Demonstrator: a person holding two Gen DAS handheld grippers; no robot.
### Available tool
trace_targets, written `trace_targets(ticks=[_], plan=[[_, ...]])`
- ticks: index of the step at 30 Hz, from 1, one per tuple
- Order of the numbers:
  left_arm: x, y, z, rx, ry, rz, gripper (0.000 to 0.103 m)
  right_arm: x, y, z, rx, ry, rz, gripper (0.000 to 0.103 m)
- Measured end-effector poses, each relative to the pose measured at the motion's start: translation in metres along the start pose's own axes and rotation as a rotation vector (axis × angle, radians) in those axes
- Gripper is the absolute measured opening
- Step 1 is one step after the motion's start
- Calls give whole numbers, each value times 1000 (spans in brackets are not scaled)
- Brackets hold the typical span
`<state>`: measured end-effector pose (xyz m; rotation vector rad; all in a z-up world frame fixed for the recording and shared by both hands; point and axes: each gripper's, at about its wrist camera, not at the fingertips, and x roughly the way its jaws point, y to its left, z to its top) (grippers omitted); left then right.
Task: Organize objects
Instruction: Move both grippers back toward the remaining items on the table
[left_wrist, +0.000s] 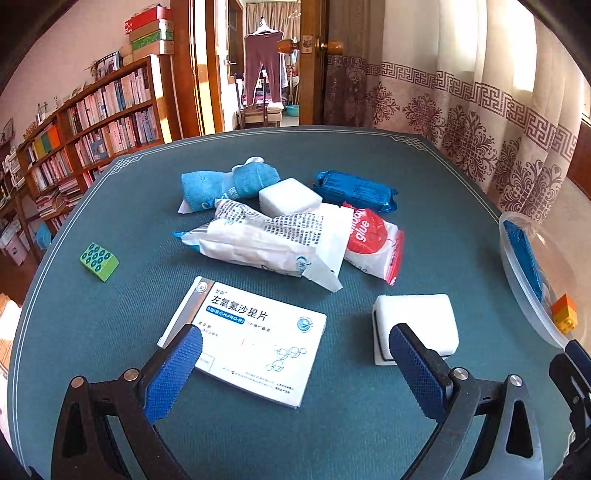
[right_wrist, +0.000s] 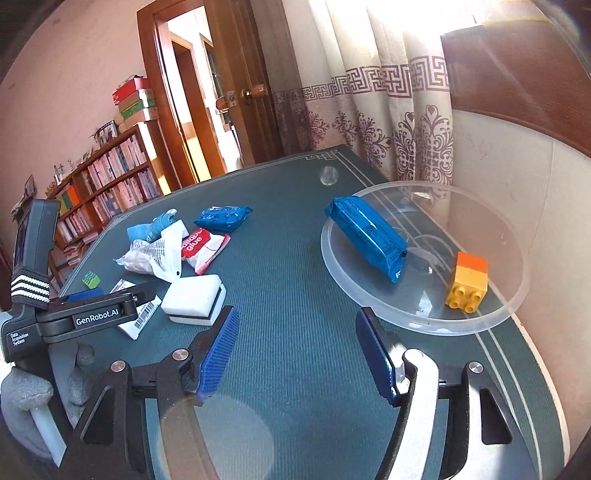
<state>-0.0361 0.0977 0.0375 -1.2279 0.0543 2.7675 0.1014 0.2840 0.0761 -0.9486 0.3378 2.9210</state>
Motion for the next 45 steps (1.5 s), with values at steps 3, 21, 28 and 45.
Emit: trace_targets(ticks=[3, 21, 28, 45], plan=[[4, 17, -3, -50, 23, 1, 103, 5, 7, -3, -11, 16, 8, 67], [36, 55, 10, -400, 124, 44, 103, 22, 22, -11, -32, 63, 53, 67], [40, 41, 9, -276, 121, 98, 103, 25, 26, -13, -43, 73, 62, 67], [14, 58, -19, -257, 133, 13, 103, 51, 57, 6, -96, 132, 161, 76]])
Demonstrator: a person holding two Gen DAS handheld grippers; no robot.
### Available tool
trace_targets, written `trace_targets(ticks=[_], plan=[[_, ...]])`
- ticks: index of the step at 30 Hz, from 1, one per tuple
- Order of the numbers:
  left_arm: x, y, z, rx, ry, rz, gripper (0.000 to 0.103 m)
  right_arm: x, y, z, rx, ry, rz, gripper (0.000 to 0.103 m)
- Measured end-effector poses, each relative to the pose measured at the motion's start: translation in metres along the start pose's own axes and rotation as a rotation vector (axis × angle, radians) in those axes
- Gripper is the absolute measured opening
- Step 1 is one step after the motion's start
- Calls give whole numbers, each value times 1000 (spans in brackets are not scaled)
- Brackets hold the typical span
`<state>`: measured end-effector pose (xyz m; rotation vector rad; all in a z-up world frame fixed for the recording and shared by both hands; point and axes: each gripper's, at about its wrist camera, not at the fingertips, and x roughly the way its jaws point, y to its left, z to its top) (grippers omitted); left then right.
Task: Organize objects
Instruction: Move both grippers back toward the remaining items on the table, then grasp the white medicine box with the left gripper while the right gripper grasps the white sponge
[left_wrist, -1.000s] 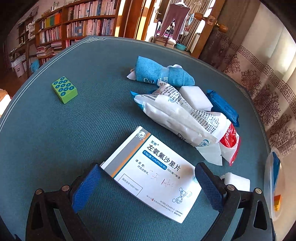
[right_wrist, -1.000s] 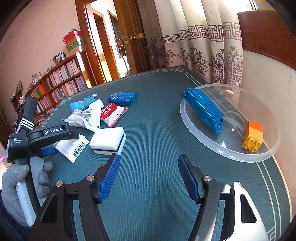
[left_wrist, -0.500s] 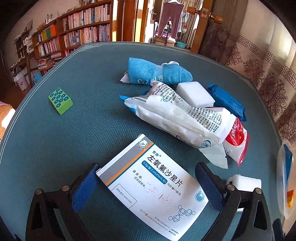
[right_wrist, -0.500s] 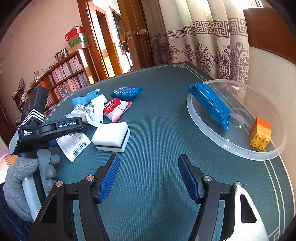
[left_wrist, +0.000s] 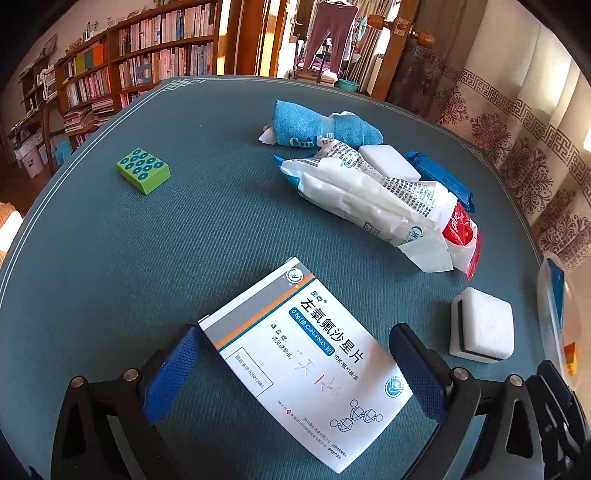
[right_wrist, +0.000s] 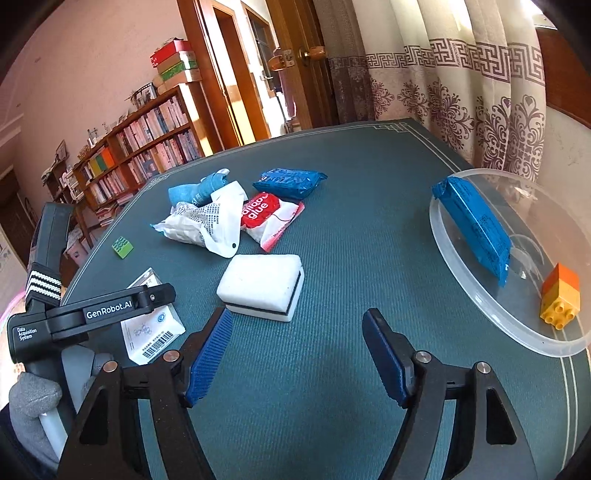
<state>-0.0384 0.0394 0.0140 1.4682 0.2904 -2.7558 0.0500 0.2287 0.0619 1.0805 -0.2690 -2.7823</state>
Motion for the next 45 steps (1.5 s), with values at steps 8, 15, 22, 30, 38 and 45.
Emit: trace_targets(ticks=[8, 15, 22, 30, 38, 45], plan=[[-3, 3, -7, 22, -24, 1, 103, 32, 28, 17, -58, 38, 23, 76], [-6, 2, -11, 67, -61, -4, 92, 51, 32, 21, -68, 56, -4, 76], [-9, 3, -10, 87, -74, -2, 72, 58, 26, 19, -39, 67, -16, 76], [-16, 6, -10, 94, -125, 26, 69, 65, 31, 17, -59, 81, -37, 76], [-16, 7, -10, 89, -132, 22, 69, 63, 35, 15, -87, 72, -51, 63], [-21, 0, -12, 108, -156, -3, 69, 41, 25, 11, -52, 13, -66, 63]])
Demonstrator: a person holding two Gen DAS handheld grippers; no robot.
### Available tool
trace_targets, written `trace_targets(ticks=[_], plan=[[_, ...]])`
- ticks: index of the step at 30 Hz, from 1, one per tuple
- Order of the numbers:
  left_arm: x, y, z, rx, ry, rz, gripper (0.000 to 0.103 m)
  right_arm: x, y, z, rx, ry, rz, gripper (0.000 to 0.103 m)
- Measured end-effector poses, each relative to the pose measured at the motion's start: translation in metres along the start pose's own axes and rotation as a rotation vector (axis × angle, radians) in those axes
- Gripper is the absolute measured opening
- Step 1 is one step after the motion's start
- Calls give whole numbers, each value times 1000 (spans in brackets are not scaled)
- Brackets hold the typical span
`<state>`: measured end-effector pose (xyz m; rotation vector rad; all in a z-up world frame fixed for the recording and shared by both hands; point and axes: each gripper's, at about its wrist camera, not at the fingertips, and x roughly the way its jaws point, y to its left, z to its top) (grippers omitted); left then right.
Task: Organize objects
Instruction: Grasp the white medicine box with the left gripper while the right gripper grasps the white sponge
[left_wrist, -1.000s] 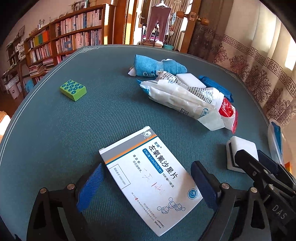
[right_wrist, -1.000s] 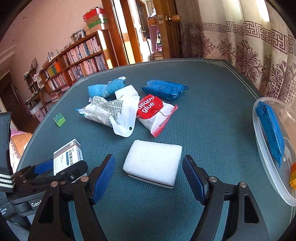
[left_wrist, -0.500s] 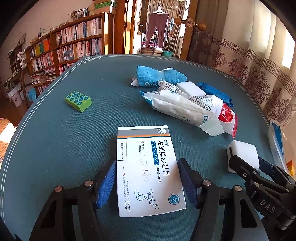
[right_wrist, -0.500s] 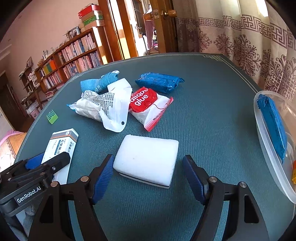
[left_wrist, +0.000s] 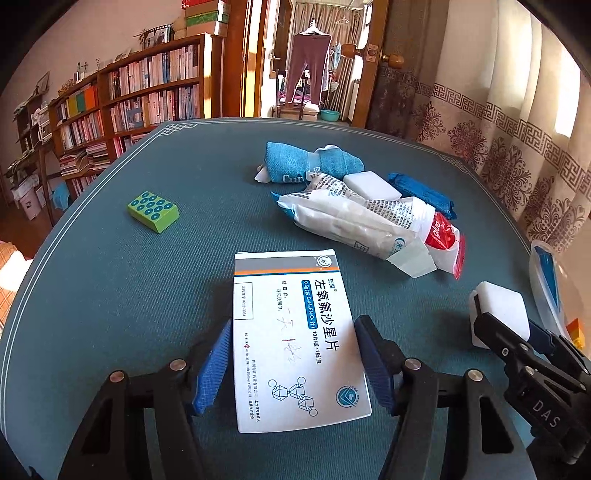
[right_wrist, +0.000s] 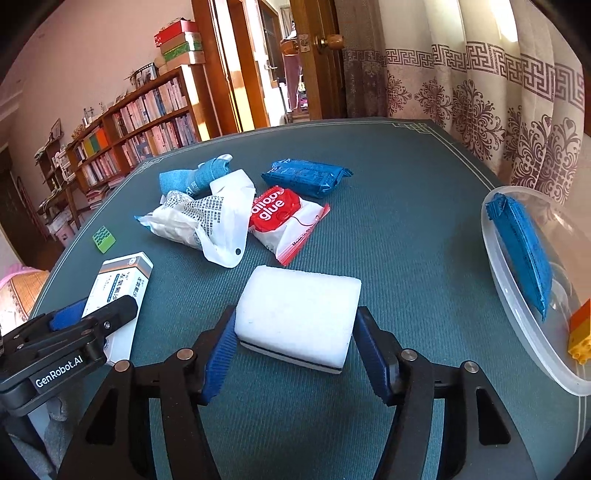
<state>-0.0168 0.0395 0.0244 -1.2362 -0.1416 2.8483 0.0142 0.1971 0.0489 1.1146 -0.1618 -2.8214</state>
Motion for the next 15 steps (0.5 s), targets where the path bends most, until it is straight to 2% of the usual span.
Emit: trace_targets(ticks=[8, 15], plan=[[-5, -8, -1, 24, -18, -16, 69, -36, -23, 2, 57, -76, -42, 63], [-12, -20, -2, 63, -30, -28, 69, -55, -53, 0, 115, -106, -88, 63]])
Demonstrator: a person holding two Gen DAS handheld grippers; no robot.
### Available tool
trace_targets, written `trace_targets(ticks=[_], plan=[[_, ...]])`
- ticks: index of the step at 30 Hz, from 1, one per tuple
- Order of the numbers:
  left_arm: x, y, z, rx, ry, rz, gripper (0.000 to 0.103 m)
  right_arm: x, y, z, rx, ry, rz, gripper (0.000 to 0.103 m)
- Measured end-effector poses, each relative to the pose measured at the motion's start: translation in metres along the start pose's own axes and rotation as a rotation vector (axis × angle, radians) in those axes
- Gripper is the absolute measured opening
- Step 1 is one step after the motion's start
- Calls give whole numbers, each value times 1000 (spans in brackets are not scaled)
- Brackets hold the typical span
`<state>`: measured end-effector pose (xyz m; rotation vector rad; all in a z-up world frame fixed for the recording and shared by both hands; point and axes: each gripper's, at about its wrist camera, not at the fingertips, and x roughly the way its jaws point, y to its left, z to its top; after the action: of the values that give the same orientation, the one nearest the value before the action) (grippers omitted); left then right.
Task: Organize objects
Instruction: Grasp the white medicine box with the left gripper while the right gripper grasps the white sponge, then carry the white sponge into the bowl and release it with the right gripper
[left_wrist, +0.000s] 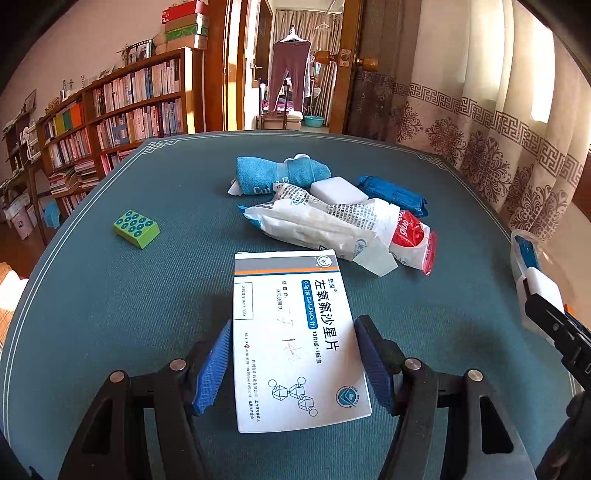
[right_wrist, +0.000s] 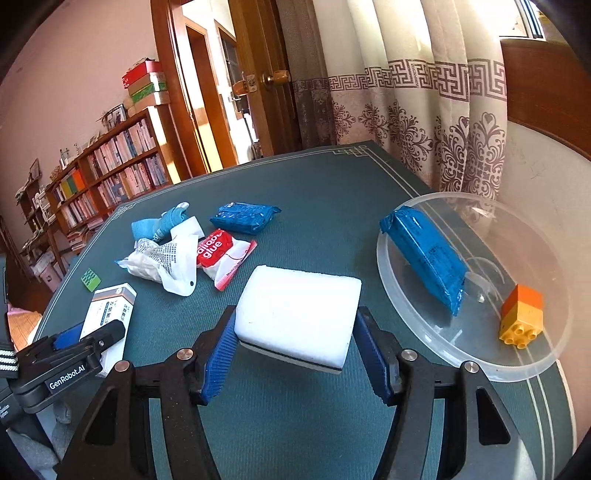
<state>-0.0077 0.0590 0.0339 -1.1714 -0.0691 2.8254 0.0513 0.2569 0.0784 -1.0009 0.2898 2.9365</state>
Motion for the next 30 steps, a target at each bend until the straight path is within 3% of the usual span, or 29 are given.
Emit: trace_targets(ticks=[17, 30], plan=[[-7, -35, 1, 82, 4, -41, 69, -29, -92, 11, 124, -71, -167, 63], [-12, -78, 7, 166, 9, -90, 69, -18, -149, 37, 145, -91, -264, 64]])
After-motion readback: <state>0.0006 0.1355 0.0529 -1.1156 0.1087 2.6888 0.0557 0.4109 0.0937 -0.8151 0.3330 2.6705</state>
